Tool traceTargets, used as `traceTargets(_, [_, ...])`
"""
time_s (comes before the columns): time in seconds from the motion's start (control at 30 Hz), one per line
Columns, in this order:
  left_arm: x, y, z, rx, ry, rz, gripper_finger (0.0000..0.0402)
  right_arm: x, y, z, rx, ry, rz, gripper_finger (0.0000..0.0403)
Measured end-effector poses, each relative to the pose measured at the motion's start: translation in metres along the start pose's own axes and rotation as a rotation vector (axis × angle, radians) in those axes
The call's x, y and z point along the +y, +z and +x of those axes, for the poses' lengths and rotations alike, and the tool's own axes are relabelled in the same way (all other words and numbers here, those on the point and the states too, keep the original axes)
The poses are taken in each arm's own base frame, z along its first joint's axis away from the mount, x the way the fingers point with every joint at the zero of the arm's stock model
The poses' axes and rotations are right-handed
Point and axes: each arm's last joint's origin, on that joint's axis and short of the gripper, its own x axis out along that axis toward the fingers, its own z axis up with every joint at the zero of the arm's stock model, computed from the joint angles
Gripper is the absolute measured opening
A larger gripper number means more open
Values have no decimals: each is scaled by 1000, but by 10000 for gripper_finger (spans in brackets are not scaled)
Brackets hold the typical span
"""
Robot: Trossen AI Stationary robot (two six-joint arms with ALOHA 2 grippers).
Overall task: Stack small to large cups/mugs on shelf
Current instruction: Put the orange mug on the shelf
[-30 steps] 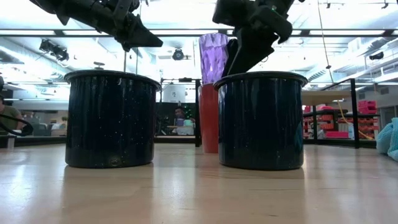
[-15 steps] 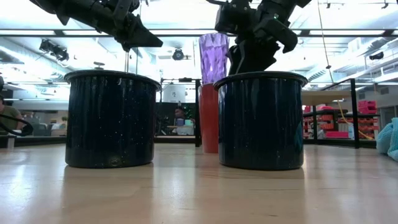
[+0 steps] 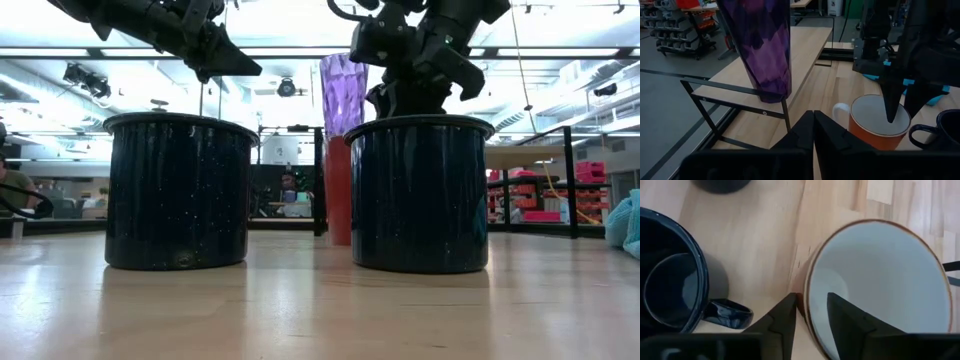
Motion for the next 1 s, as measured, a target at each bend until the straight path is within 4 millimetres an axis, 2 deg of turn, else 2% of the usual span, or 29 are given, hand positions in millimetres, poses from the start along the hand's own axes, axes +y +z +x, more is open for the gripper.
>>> traceTargets(0.23, [0,0,0,0,0,0,19,0,0,0,1,10,-31,89])
traceTargets(0.5, [0,0,0,0,0,-5,19,-3,-1,0,0,27,-59,20])
traceTargets(0.77, [0,0,0,0,0,-6,15,-7,-4,-4,32,52,-51,18])
traceTargets(1.0, [0,0,0,1,0,-7,24,-10,-5,-33,15,53,-34,18])
